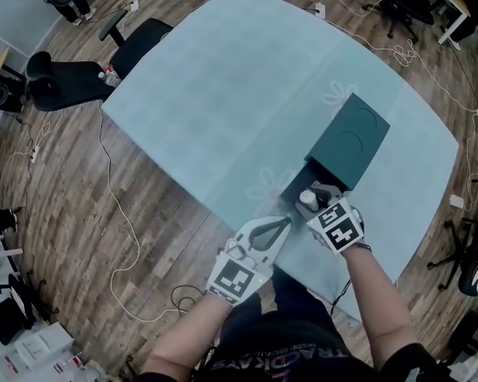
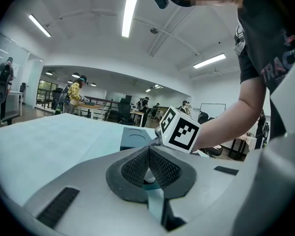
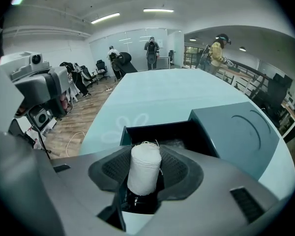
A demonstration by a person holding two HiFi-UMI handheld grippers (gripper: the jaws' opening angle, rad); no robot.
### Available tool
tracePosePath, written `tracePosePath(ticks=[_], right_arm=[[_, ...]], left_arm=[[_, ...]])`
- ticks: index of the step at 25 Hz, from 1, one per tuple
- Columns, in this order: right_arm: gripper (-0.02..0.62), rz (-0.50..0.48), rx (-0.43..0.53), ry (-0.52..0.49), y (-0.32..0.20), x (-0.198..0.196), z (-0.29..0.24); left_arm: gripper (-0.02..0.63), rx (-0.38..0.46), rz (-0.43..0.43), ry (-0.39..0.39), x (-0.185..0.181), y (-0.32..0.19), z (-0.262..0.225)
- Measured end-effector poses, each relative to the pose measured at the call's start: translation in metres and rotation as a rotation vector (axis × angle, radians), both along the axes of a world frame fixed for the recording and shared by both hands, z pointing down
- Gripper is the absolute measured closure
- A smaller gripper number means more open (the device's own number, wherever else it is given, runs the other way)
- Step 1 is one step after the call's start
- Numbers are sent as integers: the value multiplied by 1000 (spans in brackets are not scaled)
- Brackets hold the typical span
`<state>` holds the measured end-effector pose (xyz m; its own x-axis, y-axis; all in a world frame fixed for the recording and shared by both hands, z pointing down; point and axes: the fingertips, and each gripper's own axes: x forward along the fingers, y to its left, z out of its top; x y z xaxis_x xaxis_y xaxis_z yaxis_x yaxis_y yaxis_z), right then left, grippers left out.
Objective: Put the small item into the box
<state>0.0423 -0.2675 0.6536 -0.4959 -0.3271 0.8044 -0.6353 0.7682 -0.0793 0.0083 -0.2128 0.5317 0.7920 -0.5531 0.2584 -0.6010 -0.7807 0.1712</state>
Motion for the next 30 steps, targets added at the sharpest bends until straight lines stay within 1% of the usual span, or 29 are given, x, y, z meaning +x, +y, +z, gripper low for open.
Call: tracePosePath(ticks=[2, 6, 12, 21, 30], right_arm=[[402, -11, -23, 5, 1, -2, 3], [400, -24, -39, 19, -2, -4, 7], [397, -12, -92, 27, -3, -5, 11], [391, -17, -104, 44, -4, -7, 14], [379, 10, -105, 47, -5, -6, 16]], left_arm=[[572, -1, -7, 0, -1, -1, 1], [572, -13, -20, 9, -3, 0, 4], [572, -16, -35, 17, -6, -3, 4], [572, -18, -39, 22, -7, -4, 3], [572, -12, -39, 20, -9, 0, -1]])
